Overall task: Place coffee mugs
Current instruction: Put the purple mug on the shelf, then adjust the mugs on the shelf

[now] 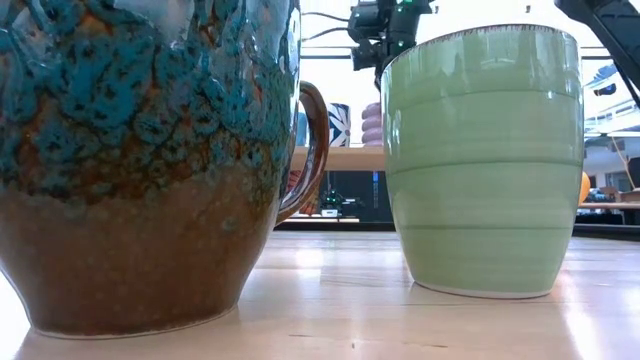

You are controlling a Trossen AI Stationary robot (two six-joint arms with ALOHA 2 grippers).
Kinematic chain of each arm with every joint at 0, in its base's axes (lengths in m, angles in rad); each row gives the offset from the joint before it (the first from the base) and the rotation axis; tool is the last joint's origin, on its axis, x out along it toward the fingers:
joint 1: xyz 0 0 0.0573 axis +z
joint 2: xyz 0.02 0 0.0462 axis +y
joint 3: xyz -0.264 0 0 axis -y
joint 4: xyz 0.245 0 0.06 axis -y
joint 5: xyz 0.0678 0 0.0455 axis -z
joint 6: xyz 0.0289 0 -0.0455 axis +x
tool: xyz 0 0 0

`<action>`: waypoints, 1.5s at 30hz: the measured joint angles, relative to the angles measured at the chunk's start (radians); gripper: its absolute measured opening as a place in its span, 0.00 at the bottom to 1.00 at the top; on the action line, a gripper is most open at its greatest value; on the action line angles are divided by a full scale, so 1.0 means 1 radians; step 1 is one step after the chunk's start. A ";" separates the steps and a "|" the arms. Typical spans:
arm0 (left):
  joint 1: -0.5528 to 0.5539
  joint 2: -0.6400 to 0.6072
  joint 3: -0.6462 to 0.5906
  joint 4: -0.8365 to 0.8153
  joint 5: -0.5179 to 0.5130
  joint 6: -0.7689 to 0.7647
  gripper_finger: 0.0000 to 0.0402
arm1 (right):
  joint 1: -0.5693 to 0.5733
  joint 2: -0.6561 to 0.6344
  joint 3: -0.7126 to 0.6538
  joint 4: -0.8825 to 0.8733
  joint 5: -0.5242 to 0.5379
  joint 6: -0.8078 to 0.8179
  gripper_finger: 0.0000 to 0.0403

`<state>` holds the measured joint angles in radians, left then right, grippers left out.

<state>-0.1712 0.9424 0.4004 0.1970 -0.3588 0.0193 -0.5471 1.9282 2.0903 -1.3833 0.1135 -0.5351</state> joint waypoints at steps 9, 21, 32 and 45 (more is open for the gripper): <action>0.000 0.000 0.000 0.000 0.000 0.001 0.40 | 0.011 0.000 0.000 0.030 0.050 0.002 0.47; 0.000 0.000 0.000 0.000 0.000 0.003 0.40 | 0.018 0.000 0.000 0.064 0.052 0.008 0.63; 0.000 0.000 0.000 0.000 0.000 0.003 0.40 | 0.067 -0.014 0.022 0.059 0.157 0.028 0.72; 0.000 0.000 0.000 0.000 0.000 0.001 0.40 | 0.255 -0.014 0.099 0.093 0.378 0.072 0.74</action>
<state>-0.1712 0.9424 0.4004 0.1967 -0.3588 0.0200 -0.2922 1.9146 2.1895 -1.2899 0.4915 -0.4629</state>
